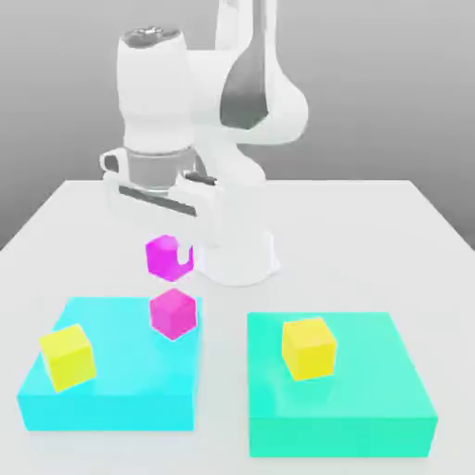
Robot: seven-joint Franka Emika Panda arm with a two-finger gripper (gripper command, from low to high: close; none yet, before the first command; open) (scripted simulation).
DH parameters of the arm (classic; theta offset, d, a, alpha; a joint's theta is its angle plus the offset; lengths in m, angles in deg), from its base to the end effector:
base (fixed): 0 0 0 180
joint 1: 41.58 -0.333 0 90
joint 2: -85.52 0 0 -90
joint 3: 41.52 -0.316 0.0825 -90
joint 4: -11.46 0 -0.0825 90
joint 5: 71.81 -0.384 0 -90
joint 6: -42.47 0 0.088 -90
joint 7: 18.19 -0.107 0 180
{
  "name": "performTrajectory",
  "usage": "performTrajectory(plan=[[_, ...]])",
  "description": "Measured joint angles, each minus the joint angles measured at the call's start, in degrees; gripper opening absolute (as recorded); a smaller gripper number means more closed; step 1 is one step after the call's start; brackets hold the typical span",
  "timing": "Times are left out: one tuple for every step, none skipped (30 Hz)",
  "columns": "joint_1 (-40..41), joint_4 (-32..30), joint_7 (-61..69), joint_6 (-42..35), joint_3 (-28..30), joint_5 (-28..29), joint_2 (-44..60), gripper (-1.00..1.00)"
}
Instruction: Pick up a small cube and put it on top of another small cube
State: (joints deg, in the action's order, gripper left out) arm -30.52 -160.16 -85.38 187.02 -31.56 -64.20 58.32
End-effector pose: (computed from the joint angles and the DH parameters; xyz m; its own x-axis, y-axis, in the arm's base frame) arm 0.2908 -0.0996 0.2790 0.1579 -0.9875 -0.0018 -0.9875 -0.1579 -0.0014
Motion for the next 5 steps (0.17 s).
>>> performTrajectory(plan=[[0.0,-0.5,0.0,2.5,0.1,0.1,2.0,-1.0],[0.0,-0.9,0.0,5.0,0.2,0.1,4.1,-1.0],[0.0,-1.2,0.0,6.7,0.3,0.1,5.5,1.0],[0.0,-1.2,0.0,6.7,0.3,0.1,5.5,1.0],[0.0,-1.2,0.0,6.7,0.3,0.1,5.5,1.0]])
